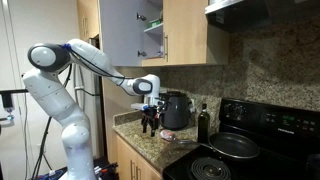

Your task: Close the left door on the first cabinet from the left

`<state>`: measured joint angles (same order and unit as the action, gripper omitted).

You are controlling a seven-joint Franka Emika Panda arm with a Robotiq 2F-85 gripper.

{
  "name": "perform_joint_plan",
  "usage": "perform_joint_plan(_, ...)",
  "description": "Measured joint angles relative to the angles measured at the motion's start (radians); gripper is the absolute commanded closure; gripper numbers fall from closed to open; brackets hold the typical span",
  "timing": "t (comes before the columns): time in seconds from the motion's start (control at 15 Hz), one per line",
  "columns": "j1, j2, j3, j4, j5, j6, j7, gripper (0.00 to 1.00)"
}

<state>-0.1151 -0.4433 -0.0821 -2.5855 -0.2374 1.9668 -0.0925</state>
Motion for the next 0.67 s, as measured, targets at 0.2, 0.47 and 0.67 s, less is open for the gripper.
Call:
perform_joint_plan(0.2, 0.0, 0.0, 0.0, 0.0, 0.0, 0.0, 0.0, 0.0)
perform_joint_plan(0.47, 0.08, 0.017, 0.04, 0.005, 0.045, 0.017, -0.026, 0.0)
perform_joint_plan(0.67, 0.219, 0.026, 0.14, 0.05, 0.131, 0.036, -0.021, 0.0)
